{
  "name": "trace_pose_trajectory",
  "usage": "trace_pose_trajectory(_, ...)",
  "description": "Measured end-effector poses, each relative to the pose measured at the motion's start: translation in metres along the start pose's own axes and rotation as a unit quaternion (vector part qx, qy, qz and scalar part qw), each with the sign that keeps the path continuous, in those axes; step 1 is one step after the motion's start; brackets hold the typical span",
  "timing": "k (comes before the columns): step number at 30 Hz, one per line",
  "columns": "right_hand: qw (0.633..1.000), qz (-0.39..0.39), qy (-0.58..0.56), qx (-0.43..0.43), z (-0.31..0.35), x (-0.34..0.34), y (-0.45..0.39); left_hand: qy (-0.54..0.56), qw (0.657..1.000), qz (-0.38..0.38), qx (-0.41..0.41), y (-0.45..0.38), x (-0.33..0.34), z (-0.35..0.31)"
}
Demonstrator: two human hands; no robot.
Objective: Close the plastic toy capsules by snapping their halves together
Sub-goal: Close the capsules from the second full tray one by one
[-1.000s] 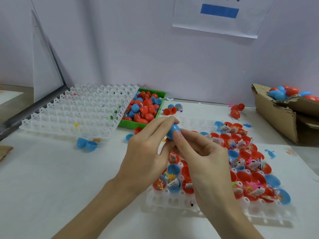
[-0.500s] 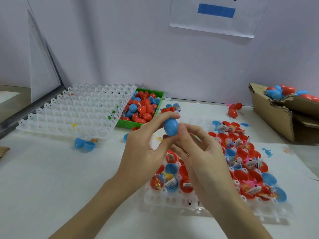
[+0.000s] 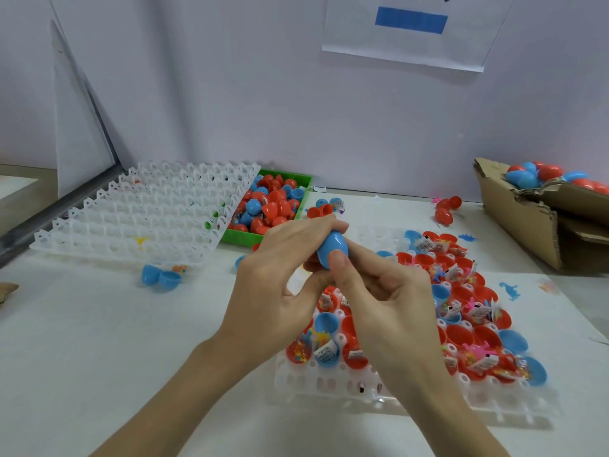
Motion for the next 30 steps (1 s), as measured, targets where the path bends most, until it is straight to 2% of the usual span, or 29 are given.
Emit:
trace_pose_trajectory(4,1.000,-0.003,-0.008,0.009,-0.005,-0.001,0.000,-0.019,1.000,0.011,0.014,-0.002,0.001,-0.004)
trace_pose_trajectory(6,1.000,-0.008,-0.002,0.018,-0.011,-0.002,-0.001,-0.010,0.999,0.031,-0.034,-0.003,0.004,0.005)
trace_pose_trajectory(8,0.998,-0.034,0.053,0.010,-0.014,-0.009,-0.003,0.052,0.987,0.092,-0.118,-0.002,0.015,0.021)
trace_pose_trajectory(10,0.984,-0.071,0.163,-0.019,-0.010,-0.018,-0.004,0.141,0.962,0.136,-0.192,0.001,0.024,0.031)
trace_pose_trajectory(11,0.972,-0.083,0.219,-0.036,-0.007,-0.020,-0.005,0.188,0.946,0.130,-0.229,0.002,0.024,0.037)
trace_pose_trajectory(14,0.945,-0.098,0.309,-0.044,-0.006,-0.023,-0.007,0.335,0.877,0.060,-0.337,0.006,0.023,0.054)
trace_pose_trajectory(15,0.939,-0.095,0.328,-0.044,-0.007,-0.021,-0.008,0.346,0.869,0.048,-0.351,0.008,0.023,0.057)
trace_pose_trajectory(18,0.912,-0.086,0.393,-0.081,-0.006,-0.014,-0.007,0.285,0.892,0.030,-0.349,0.011,0.019,0.061)
trace_pose_trajectory(19,0.905,-0.084,0.406,-0.092,-0.005,-0.012,-0.007,0.296,0.887,0.024,-0.353,0.013,0.019,0.063)
trace_pose_trajectory(22,0.910,-0.049,0.400,-0.094,-0.006,-0.007,-0.008,0.411,0.826,0.013,-0.385,0.016,0.022,0.065)
trace_pose_trajectory(24,0.915,-0.029,0.383,-0.123,-0.001,-0.001,-0.007,0.447,0.805,0.023,-0.389,0.014,0.023,0.062)
trace_pose_trajectory(26,0.917,-0.036,0.363,-0.163,0.008,0.000,-0.004,0.460,0.800,0.028,-0.383,0.012,0.023,0.058)
trace_pose_trajectory(30,0.916,-0.062,0.339,-0.204,0.023,-0.001,0.001,0.452,0.812,0.027,-0.369,0.010,0.019,0.058)
Point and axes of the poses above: each hand's wrist, its own y-axis away from the middle knuckle, its own x-axis out of the palm, z = x × y, the point moved 10 cm from there along -y, towards the middle knuckle, and after that the axes turned 10 degrees about y, right-handed, at the moved point
